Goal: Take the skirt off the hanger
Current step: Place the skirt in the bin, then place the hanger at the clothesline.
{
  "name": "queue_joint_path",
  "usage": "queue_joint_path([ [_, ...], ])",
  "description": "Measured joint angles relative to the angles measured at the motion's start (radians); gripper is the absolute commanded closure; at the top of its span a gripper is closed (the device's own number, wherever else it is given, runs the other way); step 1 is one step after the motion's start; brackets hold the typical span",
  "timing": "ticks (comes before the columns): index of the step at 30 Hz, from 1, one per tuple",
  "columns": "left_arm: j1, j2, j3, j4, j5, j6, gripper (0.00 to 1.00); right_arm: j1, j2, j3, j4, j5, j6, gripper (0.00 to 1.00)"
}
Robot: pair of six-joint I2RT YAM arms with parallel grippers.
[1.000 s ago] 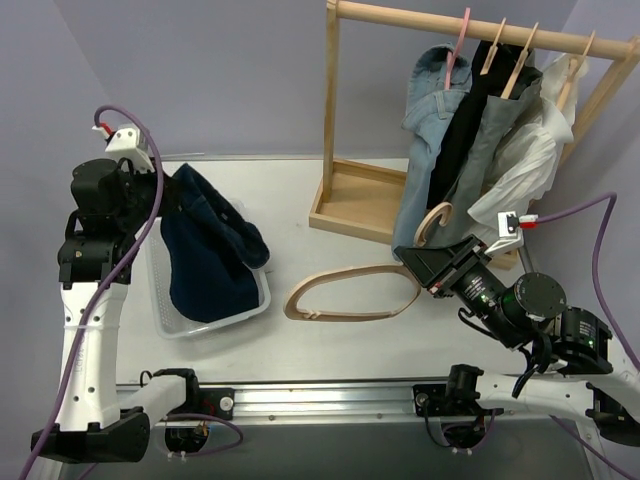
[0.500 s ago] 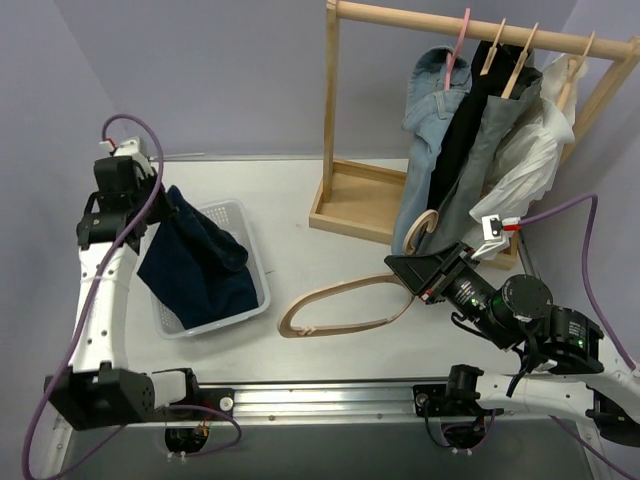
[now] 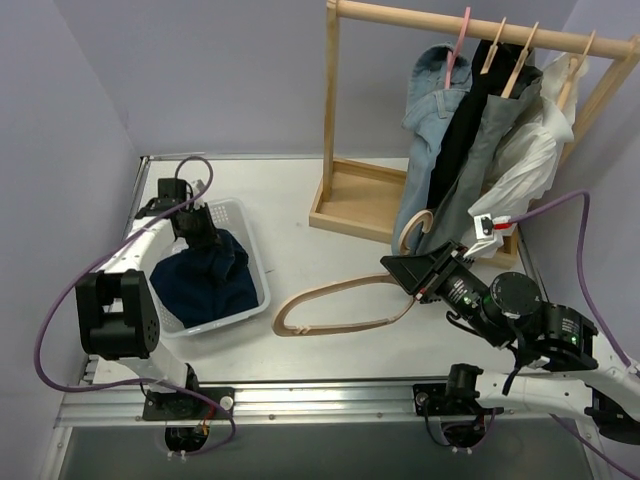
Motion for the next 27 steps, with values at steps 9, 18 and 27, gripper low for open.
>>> queue_joint_path([
  [9, -0.027, -0.079, -0.105, 0.055, 0.111, -0.071, 0.06, 0.0, 0.075, -0.004, -0.038, 0.004, 0.047, 1.0],
  [18, -0.066, -0.513, 0.098, -0.005, 0.016, -0.089, 0.06, -0.002, 0.163, -0.001, -0.094, 0.015, 0.076, 1.0],
  [27, -0.184, -0.706, 0.178, 0.367, 0.513, -0.18, 0.38, -0.013, 0.23, 0.047, -0.323, 0.063, 0.146, 1.0],
])
